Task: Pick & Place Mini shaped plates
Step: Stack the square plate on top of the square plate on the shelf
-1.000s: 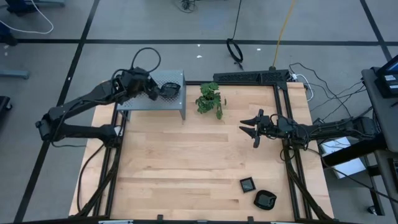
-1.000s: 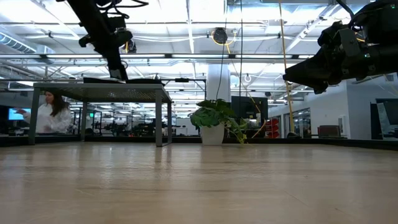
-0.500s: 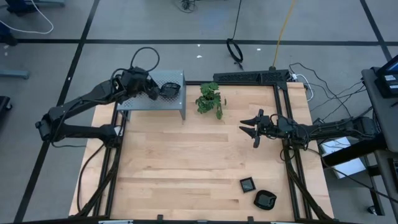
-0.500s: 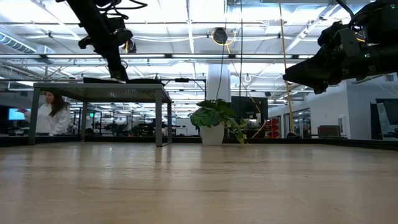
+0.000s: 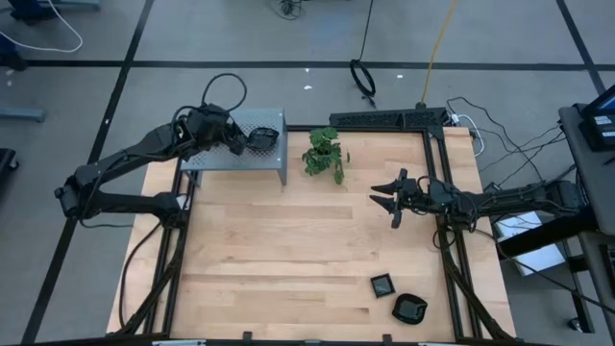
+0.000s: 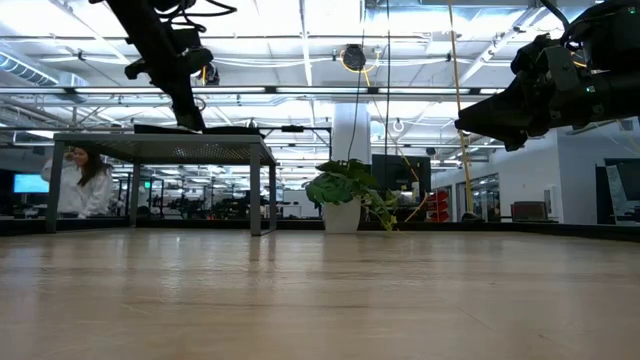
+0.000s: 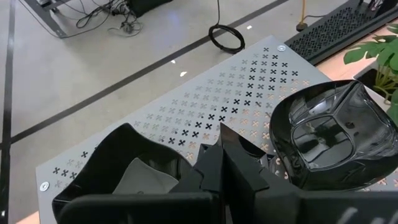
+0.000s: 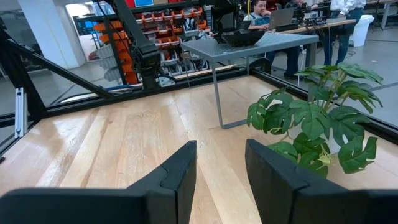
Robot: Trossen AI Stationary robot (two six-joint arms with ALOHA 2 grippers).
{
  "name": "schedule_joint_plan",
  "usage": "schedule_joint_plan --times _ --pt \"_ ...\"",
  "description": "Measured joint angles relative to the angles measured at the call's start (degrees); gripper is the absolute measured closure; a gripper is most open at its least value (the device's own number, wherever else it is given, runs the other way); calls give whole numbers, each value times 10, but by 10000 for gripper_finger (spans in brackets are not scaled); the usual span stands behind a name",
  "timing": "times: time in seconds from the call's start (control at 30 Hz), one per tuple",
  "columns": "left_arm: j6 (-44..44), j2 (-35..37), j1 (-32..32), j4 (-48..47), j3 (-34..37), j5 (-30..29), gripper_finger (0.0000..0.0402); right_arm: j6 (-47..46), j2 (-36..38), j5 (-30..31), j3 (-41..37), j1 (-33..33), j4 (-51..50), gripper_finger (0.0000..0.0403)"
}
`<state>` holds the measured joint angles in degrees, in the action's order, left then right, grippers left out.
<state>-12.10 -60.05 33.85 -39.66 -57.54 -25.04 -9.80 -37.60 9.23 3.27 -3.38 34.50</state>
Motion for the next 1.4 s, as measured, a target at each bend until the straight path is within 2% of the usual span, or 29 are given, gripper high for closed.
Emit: schedule_joint_plan --times 0.47,0.87,1.1,1.23,1.4 --pt "20 -41 0 5 0 -7 394 0 0 0 0 0 0 275" --pt "34 -41 0 4 0 -74 343 0 0 0 0 0 0 275" --pt "30 -36 -3 11 0 -84 289 0 0 0 0 0 0 275" --pt "31 -36 -20 59 0 -53 259 0 0 0 0 0 18 275" --pt "15 -36 -55 146 0 58 239 0 0 -3 0 0 63 275"
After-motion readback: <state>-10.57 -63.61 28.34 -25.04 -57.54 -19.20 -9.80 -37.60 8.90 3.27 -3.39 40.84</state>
